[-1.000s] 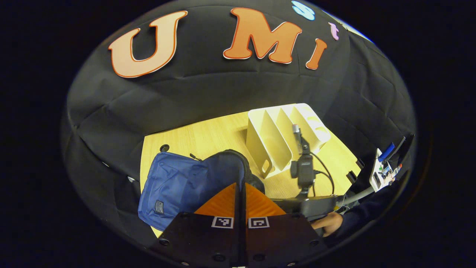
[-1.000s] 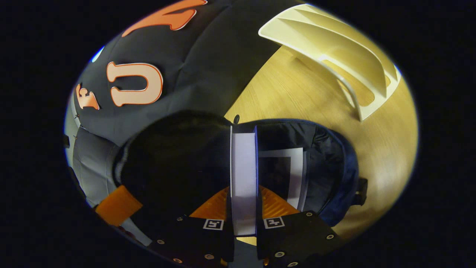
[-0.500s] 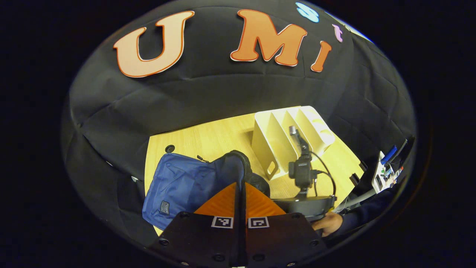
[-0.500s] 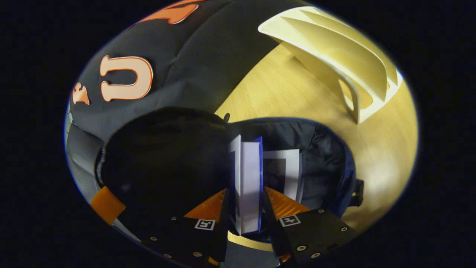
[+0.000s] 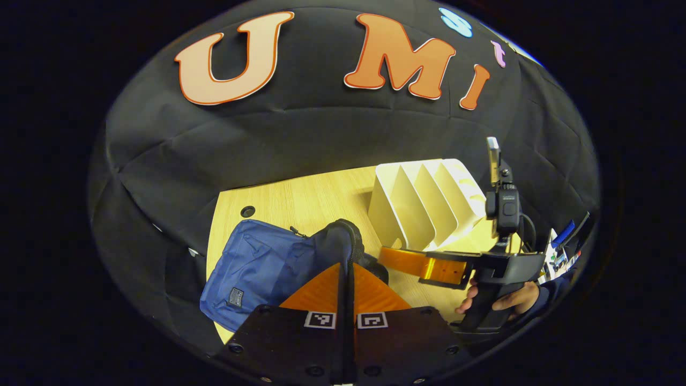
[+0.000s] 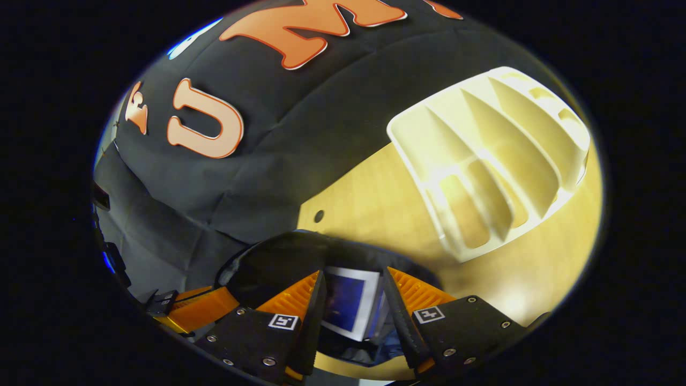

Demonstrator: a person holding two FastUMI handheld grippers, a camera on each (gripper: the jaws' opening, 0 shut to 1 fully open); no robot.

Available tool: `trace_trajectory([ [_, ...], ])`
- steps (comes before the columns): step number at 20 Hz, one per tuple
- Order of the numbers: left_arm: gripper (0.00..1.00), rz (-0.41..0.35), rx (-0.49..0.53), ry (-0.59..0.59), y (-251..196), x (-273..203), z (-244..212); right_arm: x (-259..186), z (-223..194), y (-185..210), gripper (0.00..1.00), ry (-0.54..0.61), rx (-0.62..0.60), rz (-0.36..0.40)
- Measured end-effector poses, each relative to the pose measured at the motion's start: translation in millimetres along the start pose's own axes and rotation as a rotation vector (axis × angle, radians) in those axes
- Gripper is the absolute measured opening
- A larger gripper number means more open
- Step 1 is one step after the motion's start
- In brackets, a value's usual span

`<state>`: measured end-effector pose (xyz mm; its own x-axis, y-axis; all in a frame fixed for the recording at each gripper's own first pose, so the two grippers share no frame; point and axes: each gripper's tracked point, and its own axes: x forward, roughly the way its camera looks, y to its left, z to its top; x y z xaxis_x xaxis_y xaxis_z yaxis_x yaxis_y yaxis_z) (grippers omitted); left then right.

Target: Open the schoolbag, grab two books from the bookshelf and put them into the schoolbag.

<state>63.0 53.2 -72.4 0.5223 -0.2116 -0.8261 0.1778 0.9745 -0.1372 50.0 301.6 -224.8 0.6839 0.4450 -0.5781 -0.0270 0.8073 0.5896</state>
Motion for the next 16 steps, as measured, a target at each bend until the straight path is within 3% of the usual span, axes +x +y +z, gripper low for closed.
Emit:
trace_trajectory([
  [4,0.02,0.039,-0.007,-0.021,-4,16,-5,-24,48,-26,0.63,-0.109,-0.123,-0.057],
  [10,0.05,0.103,-0.001,-0.034,-7,27,-16,-62,101,-69,0.63,-0.208,-0.193,-0.126],
  [16,0.19,0.144,-0.023,-0.037,-42,34,-35,-92,138,-104,0.64,-0.258,-0.29,-0.155],
])
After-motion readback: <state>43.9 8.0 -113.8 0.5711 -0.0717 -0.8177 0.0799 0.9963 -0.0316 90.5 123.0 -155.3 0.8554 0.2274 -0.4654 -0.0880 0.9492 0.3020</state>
